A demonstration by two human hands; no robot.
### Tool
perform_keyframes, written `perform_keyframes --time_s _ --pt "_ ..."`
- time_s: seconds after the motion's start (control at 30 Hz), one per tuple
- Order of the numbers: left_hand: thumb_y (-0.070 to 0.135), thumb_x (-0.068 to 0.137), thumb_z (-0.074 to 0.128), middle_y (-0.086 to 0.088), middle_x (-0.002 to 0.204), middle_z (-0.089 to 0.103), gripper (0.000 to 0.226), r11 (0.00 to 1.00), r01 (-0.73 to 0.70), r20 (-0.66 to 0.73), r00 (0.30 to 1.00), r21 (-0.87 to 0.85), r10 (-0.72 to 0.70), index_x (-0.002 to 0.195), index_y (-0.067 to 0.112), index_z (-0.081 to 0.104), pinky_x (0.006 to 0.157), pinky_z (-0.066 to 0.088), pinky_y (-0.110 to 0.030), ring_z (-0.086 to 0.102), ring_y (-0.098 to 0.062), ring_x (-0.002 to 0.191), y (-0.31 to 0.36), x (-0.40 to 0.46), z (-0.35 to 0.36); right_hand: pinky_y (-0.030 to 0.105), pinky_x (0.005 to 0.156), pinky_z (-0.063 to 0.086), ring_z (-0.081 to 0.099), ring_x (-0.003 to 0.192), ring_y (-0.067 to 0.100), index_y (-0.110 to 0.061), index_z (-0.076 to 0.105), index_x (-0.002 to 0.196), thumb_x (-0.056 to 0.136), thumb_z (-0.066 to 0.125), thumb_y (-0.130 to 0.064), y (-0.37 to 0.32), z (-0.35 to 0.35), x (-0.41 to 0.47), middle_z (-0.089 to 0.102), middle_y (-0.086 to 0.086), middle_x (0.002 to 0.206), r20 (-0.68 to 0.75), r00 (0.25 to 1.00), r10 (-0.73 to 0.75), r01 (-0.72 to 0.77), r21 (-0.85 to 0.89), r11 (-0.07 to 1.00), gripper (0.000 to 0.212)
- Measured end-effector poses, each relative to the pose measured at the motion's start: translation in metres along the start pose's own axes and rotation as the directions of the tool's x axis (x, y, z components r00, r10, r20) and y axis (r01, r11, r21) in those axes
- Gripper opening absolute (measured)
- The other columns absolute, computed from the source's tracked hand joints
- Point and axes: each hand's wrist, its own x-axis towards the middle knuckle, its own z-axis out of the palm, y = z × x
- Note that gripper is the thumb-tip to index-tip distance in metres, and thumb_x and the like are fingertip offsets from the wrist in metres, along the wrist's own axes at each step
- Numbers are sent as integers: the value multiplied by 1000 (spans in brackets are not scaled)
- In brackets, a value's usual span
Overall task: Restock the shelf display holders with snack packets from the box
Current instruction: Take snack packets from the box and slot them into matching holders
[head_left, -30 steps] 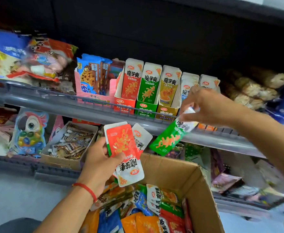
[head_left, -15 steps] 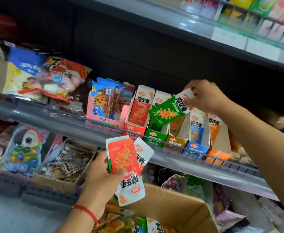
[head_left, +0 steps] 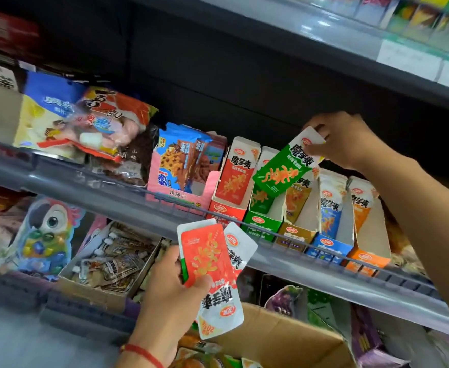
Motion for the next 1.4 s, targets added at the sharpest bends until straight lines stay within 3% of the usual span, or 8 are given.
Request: perform_keyframes --time_s 0.23,0.37,0.67,0.9,1.0,1.1,1.27,1.4 --pt "2 86 75 5 89 78 31 1000 9 -12 1000 14 -8 96 28 63 85 60 -51 76 -16 89 1 -3 2 26 73 44 59 100 19 -25 62 129 85 82 -28 3 17 -3 66 1 118 -9 1000 23 -23 44 999 49" --pt "1 85 76 7 87 78 29 999 12 -15 1000 34 -11 96 25 63 83 61 -50 76 -14 88 2 -6 6 36 95 46 57 120 30 -24 61 134 88 78 -26 -5 41 5 62 10 129 -18 1000 -4 5 35 999 49" --pt "1 87 74 8 86 78 28 1000 0 -6 1000 27 0 99 23 62 80 63 -44 75 -10 87 3 -4 5 45 89 54 63 113 35 -24 58 133 94 71 -25 -21 79 13 65 13 125 6 997 -83 83 -139 987 40" --pt "-1 87 74 7 87 79 30 1000 7 0 1000 -25 -7 101 23 64 82 62 -45 76 -10 84 2 -3 6 46 89 53 52 127 31 -17 49 143 94 71 -30 -22 99 -4 57 10 135 -150 981 -125 61 -370 927 55" --pt "-7 87 71 4 87 79 33 996 9 4 1000 -87 -8 105 20 65 76 61 -37 76 -10 81 2 -3 6 45 85 55 56 121 27 -18 55 137 96 67 -29 -28 96 -29 59 7 132 -237 956 -173 120 -222 968 44" --pt "-13 87 68 -2 89 79 36 988 13 32 999 -156 -8 108 15 65 60 57 -24 76 -12 80 1 -2 6 42 70 59 67 84 14 -21 69 110 97 65 -29 -41 90 -80 70 -6 100 -257 944 -206 243 123 962 16" --pt "-18 85 65 -13 100 78 41 974 23 115 993 -224 3 116 9 65 80 58 -44 75 -30 96 0 -6 7 31 66 55 67 74 6 -22 71 97 93 71 -42 -44 92 -149 73 -9 84 262 954 -145 43 358 933 21" --pt "-17 85 66 -11 103 78 45 979 -8 122 992 -204 34 119 13 64 80 55 -42 74 -27 98 -3 -10 11 35 60 57 70 64 15 -11 70 96 96 70 -22 -25 82 -155 75 7 78 337 938 -83 -134 572 809 11"
